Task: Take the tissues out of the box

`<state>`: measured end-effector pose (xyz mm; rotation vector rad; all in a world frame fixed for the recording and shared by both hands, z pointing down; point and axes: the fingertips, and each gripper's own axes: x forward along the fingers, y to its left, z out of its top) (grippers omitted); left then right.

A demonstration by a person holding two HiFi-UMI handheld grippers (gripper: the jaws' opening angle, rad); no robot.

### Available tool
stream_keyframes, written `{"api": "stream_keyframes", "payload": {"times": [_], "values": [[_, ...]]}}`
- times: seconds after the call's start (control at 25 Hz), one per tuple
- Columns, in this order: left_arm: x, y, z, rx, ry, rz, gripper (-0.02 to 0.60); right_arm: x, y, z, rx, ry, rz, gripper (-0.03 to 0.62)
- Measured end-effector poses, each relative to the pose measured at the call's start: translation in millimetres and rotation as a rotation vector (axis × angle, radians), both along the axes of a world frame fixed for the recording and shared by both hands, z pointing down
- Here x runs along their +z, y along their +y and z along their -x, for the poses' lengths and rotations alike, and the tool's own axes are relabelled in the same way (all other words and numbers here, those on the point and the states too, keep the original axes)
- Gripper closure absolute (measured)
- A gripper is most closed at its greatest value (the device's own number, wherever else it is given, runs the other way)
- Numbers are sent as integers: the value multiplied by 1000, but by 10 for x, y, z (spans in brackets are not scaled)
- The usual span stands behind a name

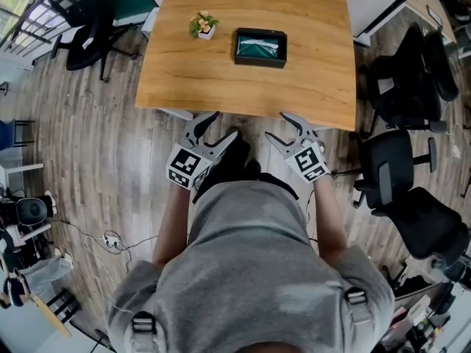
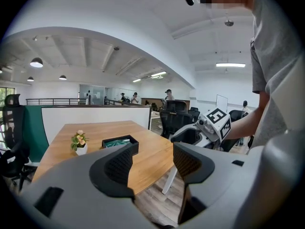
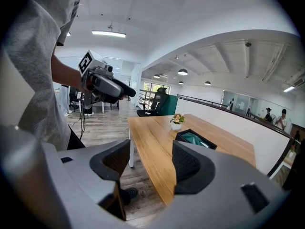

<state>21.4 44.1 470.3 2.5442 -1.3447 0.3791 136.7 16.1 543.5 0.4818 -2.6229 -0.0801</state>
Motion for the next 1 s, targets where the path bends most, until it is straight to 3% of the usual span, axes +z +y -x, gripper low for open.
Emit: {"api": "stream_keyframes", "payload": {"times": [0.4, 1.0], "values": [[5, -441, 242, -12, 52, -1, 302, 3, -395, 141, 27, 10, -2, 313], [16, -1666, 565, 77, 64, -6, 302, 26, -1421, 504, 94, 64, -18, 333]]}}
